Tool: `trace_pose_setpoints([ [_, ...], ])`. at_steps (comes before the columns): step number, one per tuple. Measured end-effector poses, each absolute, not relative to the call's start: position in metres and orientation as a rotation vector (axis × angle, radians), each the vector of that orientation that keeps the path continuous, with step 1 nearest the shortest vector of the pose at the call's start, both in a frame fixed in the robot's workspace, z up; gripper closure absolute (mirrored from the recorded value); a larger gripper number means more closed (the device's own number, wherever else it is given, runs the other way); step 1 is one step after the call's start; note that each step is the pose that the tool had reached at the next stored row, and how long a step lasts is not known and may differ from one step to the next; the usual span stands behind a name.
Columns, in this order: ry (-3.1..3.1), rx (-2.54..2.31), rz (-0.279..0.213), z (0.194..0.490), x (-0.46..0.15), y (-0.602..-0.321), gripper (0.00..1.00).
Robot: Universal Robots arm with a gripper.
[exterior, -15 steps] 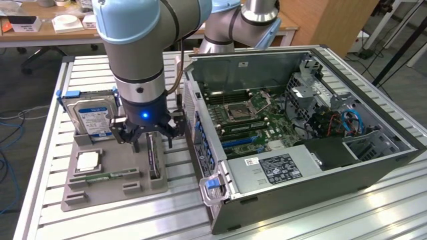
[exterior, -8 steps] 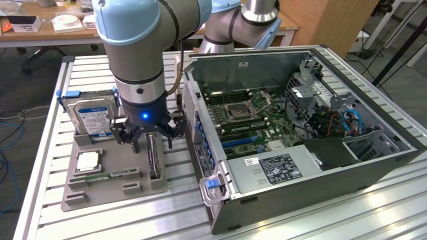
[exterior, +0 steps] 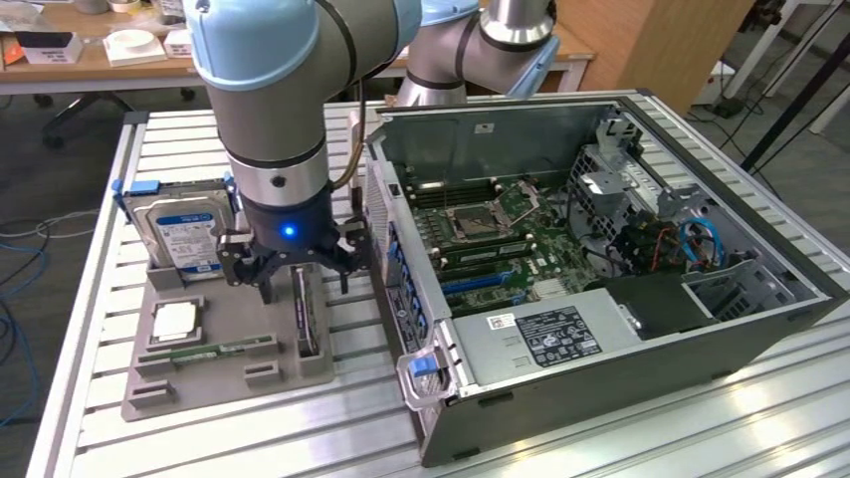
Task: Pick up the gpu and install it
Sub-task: 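Pick up the gpu and move the gpu toward the slot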
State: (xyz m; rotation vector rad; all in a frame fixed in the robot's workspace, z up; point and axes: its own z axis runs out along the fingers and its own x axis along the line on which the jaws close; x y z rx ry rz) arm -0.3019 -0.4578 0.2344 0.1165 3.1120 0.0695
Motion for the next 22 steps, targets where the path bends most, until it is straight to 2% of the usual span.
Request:
trace_pose_setpoints([
  [1,3.112,0.116,0.069,0.2344,-0.3019,-0.4578,0.11],
  [3,3.112,0.116,0.070,0.2344,-0.3019,-0.4578,0.12],
  [5,3.112,0.116,0.069,0.2345,-0.3019,-0.4578,0.24],
  [6,3.112,0.117,0.069,0.2344,-0.3019,-0.4578,0.24],
  [8,3.112,0.116,0.069,0.2344,-0.3019,-0.4578,0.36],
  [9,3.112,0.116,0.069,0.2345,-0.3019,-0.4578,0.36],
  [12,3.112,0.116,0.069,0.2344,-0.3019,-0.4578,0.48],
  [13,3.112,0.116,0.069,0.2345,-0.3019,-0.4578,0.48],
  [14,3.112,0.116,0.069,0.2345,-0.3019,-0.4578,0.55],
  [22,3.112,0.117,0.069,0.2344,-0.2996,-0.4577,0.55],
])
